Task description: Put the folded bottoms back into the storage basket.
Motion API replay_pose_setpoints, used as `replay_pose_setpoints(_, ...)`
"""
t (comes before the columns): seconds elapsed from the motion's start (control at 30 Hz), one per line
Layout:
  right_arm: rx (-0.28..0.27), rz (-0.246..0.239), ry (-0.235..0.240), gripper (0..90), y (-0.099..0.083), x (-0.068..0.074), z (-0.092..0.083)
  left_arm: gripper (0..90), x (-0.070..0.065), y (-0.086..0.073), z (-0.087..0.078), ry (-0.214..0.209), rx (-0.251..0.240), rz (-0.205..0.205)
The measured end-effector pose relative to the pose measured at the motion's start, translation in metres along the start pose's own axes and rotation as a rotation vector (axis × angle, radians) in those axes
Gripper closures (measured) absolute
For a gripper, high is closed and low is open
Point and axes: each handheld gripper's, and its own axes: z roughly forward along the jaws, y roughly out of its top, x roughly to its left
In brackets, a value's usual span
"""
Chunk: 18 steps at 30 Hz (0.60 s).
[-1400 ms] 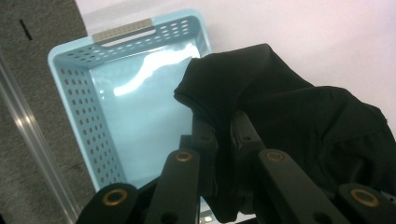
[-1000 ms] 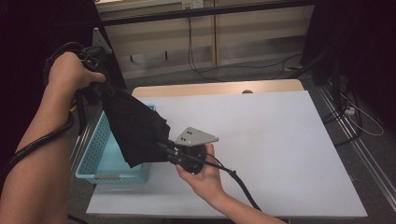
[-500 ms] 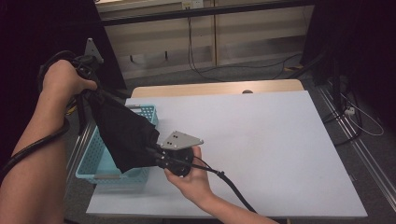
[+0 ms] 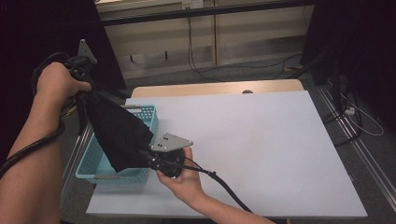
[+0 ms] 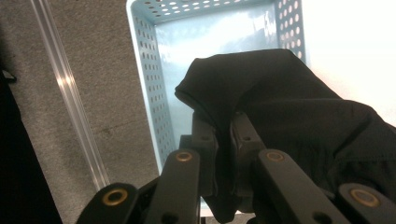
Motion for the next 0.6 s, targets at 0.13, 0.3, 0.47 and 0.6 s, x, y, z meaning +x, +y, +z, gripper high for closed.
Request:
replay_pose_setpoints(0.13, 0.003, -0.006, 0.009, 80.6, -0.001, 0.004, 0.009, 83.4, 0.006, -0.001, 0.002, 0.012, -0.013, 0.003)
replay_pose_setpoints(0.3, -0.012, -0.06, -0.013, 78.7, -0.001, 0.008, 0.025, 83.3, 0.019, 0.007, 0.013, 0.038, -0.104, 0.022)
replay_pose_setpoints(0.47, 0.075, -0.088, -0.032, 45.0, -0.005, 0.005, 0.05, 34.4, 0.027, 0.009, 0.042, 0.122, -0.231, 0.049)
replay_pose_setpoints(0.6, 0.084, -0.037, -0.046, 37.0, -0.007, -0.011, 0.032, 32.1, 0.023, 0.006, 0.055, 0.087, -0.241, 0.069)
